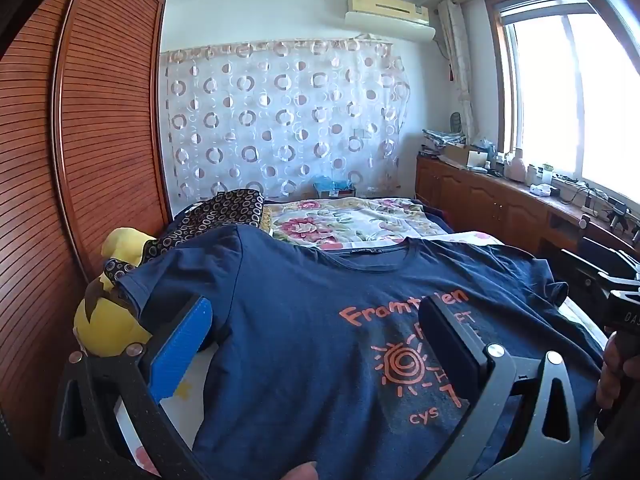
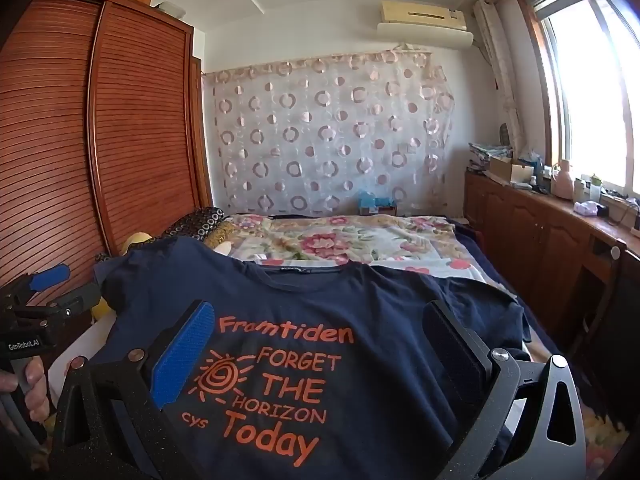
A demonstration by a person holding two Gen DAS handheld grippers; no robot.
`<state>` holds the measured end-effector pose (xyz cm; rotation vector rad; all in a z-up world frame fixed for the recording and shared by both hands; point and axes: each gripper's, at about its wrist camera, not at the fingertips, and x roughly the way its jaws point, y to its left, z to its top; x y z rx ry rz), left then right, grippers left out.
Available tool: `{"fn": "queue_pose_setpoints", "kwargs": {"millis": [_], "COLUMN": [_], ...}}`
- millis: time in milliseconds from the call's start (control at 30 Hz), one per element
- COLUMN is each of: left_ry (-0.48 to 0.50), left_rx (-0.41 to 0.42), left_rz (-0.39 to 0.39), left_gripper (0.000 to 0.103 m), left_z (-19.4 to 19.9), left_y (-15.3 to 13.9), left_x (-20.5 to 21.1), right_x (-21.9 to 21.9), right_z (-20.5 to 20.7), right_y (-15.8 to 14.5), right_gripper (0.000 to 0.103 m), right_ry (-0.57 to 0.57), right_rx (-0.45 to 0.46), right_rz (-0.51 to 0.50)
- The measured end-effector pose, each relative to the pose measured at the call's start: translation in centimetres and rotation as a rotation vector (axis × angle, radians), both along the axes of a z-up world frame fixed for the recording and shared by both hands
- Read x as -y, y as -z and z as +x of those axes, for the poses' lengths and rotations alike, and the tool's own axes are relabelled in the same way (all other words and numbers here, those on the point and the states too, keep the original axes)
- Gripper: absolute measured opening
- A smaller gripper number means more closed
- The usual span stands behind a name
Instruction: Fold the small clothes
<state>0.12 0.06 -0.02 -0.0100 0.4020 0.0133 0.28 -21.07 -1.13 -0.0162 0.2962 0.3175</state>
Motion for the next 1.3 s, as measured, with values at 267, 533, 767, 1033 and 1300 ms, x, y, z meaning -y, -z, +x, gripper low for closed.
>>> {"fn": "queue_pose_setpoints", "kwargs": {"millis": [267,533,767,1033,1300], "left_ry": [0.011,0.008,0.008,0.007,0.009], "left_rx": [0.008,0.004,0.004,0.006,0.006], "left_rz": [0.015,0.013,0.014,0.015,0.016], "left_gripper": [0.103,0.103,0.103,0.103,0.103], "left_z": [-0.39,-0.19,-0.18,-0.18,-0.2], "left_y": [-0.1,-0.11,-0.13,-0.14,-0.15], "left_x": [0.24,0.22,0.23,0.22,0.25], "right_x": [0.04,0.22,0.0,-0.03,-0.02], "right_z": [-0.01,-0.06,-0.31,-0.29,-0.3], "right_y": [0.03,-0.07,-0.07,-0.01,-0.01], "right_gripper": [0.103,0.103,0.103,0.103,0.103], "right_ry": [-0.005,-0.006,-0.003,-0.003,-0.002], "right_rx": [0.005,0.004,0.007,0.007,0.006], "right_rz": [0.021,0.017,0.018,0.016,0.017]}}
